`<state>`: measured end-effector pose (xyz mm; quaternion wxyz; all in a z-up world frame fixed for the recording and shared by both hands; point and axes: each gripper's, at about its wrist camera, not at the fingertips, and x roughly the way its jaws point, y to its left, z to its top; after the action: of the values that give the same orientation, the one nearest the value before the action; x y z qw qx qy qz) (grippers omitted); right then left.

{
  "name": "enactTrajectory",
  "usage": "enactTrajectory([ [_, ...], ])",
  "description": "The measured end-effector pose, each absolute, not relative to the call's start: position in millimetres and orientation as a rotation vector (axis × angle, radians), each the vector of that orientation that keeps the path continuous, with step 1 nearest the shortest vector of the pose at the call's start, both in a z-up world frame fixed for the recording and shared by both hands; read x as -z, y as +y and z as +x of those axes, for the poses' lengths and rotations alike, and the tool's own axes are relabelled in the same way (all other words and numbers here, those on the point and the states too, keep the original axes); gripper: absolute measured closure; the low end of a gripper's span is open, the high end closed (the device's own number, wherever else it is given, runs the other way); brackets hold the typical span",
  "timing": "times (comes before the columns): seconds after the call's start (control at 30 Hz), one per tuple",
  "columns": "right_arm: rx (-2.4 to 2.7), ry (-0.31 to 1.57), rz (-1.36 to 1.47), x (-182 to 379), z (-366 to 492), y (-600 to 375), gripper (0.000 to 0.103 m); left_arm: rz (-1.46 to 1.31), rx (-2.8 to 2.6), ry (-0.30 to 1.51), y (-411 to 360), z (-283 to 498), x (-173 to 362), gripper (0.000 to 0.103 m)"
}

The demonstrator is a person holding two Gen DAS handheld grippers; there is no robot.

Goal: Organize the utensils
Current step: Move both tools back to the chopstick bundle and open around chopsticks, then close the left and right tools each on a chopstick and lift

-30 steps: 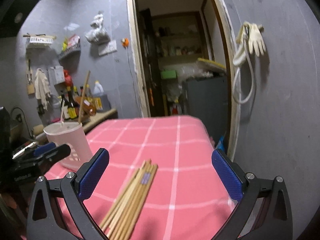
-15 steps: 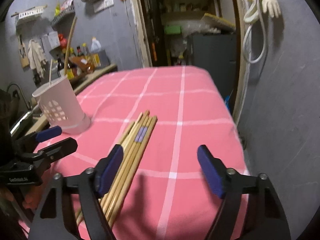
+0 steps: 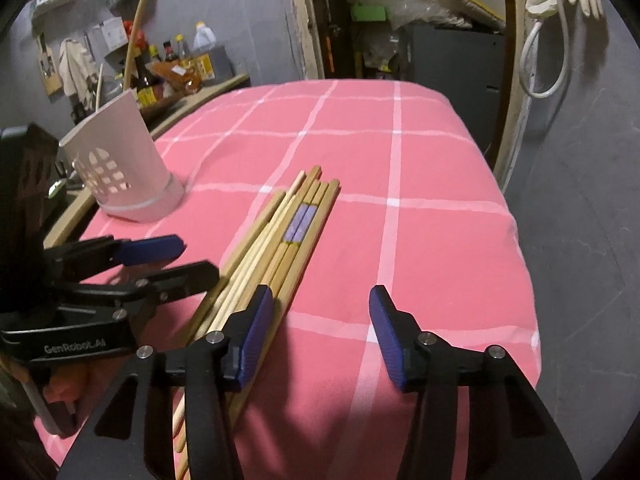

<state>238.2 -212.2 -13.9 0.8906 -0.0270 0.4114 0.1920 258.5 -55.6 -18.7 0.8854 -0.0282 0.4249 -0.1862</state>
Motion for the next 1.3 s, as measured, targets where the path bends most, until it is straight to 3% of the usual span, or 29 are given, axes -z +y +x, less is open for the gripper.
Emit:
enactTrajectory([
  [0.3,-0.377,0.866,-0.076,14,247,-208,0.056,-0.018,0.397,0.899,-68,262,23,0.073],
  [0.57,-0.371,0.875,-0.107,13,251,-203,0.059,-0.014,0.379,0.917,-66,263,26,0.083],
  [1.3,-0.346,0.996,-0.091,17,287,-191,0.07,-0.037,0.422,0.966,-69,274,23,0.088],
])
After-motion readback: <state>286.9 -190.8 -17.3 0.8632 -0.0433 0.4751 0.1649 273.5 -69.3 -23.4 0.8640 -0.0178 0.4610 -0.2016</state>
